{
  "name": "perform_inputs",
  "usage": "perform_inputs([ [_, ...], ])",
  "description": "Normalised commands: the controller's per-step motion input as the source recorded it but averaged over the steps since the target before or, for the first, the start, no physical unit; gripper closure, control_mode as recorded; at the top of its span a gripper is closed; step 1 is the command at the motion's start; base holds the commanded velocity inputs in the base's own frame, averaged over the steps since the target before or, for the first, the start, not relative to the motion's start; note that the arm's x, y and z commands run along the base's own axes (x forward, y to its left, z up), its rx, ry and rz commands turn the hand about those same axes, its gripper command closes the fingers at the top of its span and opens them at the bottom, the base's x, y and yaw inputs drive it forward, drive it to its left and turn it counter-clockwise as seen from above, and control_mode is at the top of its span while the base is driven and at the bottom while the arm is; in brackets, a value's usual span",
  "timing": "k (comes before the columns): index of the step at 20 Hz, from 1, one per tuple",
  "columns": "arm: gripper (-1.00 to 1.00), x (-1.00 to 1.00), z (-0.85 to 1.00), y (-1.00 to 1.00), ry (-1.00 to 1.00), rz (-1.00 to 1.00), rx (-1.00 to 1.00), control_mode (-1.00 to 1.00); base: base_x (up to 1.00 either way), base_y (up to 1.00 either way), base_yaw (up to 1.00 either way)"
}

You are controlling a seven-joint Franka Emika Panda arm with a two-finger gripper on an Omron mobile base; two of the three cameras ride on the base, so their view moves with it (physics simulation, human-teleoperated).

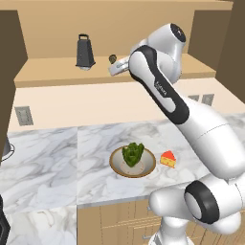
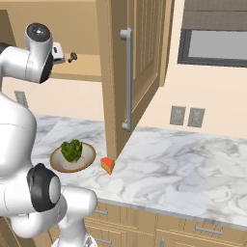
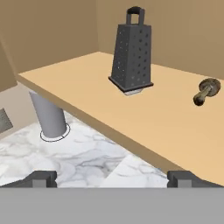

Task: Pick the cheese from the fridge and the cheese grater from the cabinet and place them next to the salad bowl.

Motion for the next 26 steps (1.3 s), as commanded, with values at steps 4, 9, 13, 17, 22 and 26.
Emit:
perform_inputs([
  [4, -1.00, 0.35, 0.16, 0.00, 0.00, 0.00, 0.03, -1.00, 0.00, 0.00, 0.00],
  [9, -1.00, 0.38, 0.14, 0.12, 0.00, 0.00, 0.05, -1.00, 0.00, 0.00, 0.00],
  [13, -1.00, 0.33, 0.13, 0.27, 0.02, 0.00, 0.07, -1.00, 0.00, 0.00, 0.00],
  [17, -1.00, 0.26, 0.04, 0.25, 0.00, 0.00, 0.03, -1.00, 0.00, 0.00, 0.00],
  [22, -1.00, 0.29, 0.00, 0.19, 0.04, 0.00, 0.02, -1.00, 0.00, 0.00, 0.00],
  [26, -1.00, 0.28, 0.00, 0.03, 0.00, 0.00, 0.00, -1.00, 0.00, 0.00, 0.00],
])
